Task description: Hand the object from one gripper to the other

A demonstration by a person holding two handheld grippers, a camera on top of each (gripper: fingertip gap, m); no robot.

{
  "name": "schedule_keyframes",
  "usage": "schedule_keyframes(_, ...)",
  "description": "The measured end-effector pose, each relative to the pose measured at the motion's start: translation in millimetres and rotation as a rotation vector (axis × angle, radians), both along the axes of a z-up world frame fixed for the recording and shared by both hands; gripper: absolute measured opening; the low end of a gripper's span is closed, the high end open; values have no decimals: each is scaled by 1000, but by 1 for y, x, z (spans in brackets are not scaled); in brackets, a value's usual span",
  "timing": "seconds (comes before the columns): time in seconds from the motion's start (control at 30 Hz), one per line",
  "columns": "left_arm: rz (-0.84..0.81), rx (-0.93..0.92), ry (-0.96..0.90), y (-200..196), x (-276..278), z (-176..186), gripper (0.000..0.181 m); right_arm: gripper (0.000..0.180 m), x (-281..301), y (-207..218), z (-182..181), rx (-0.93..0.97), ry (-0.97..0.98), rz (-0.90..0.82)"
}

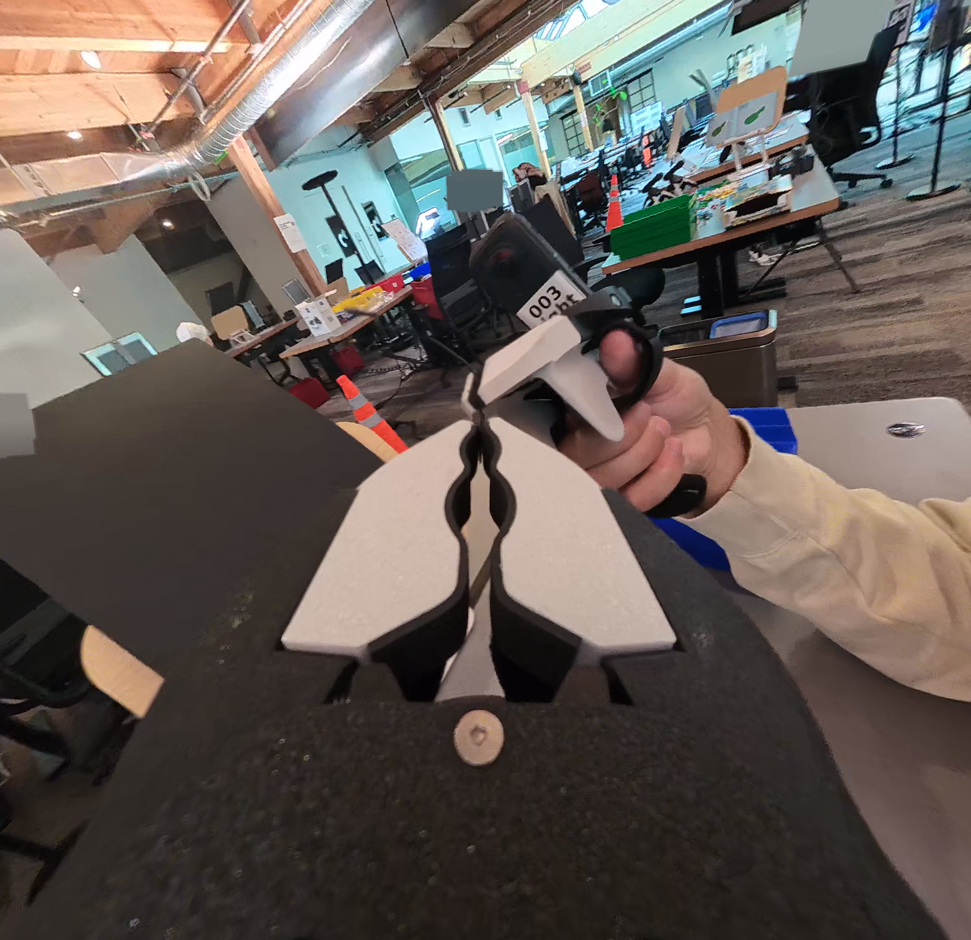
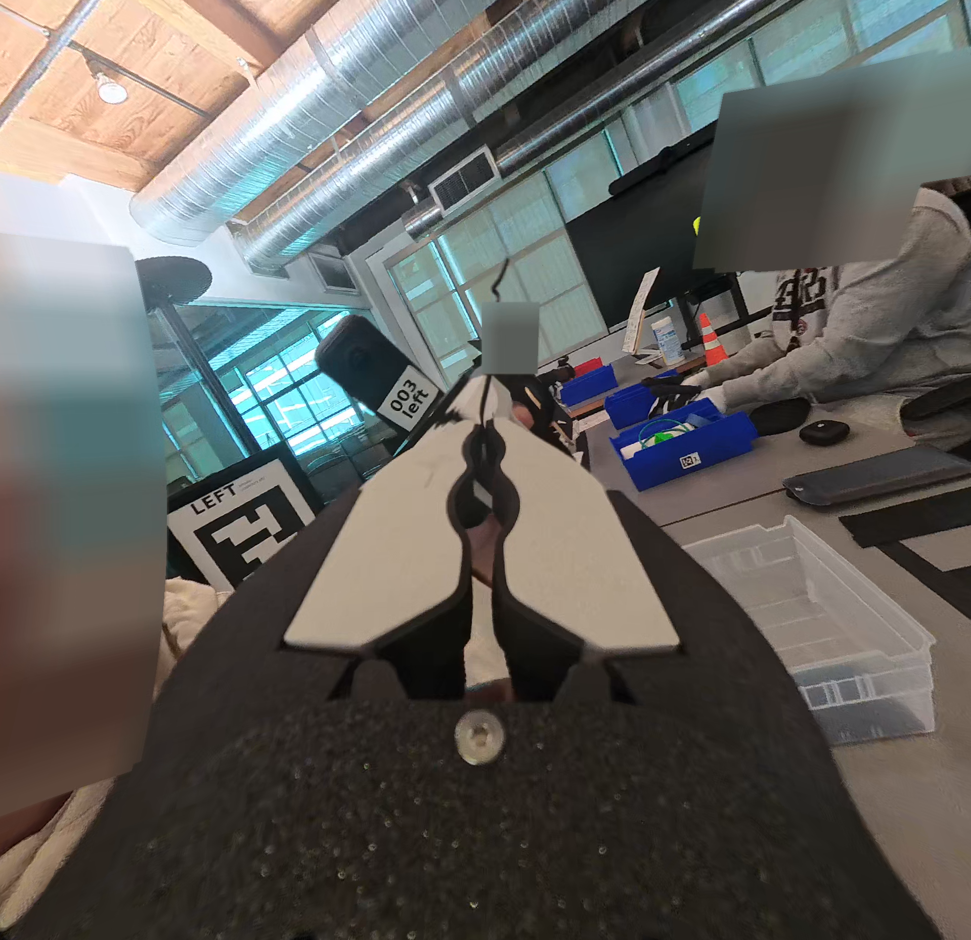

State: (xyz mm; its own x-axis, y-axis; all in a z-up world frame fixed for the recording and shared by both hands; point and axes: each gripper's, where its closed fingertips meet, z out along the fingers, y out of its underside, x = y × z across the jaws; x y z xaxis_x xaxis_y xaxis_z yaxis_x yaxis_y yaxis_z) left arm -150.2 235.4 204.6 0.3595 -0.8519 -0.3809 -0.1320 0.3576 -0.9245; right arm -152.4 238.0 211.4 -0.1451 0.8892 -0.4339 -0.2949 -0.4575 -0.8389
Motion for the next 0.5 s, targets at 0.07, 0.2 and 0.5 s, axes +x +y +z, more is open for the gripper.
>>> schedule_keyframes(0.07,-24,-24,-12,-2,0,0,13,0,4,3,2,18,5,-21)
schedule_keyframes(0.2,20,-79,-7,5,-6,-5,27,1,29,29,-4,110,-98,-291)
schedule_keyframes(0.5,85,-411,32,27,-13,-35,25,1,199,63,-122,175,-1162,-1100)
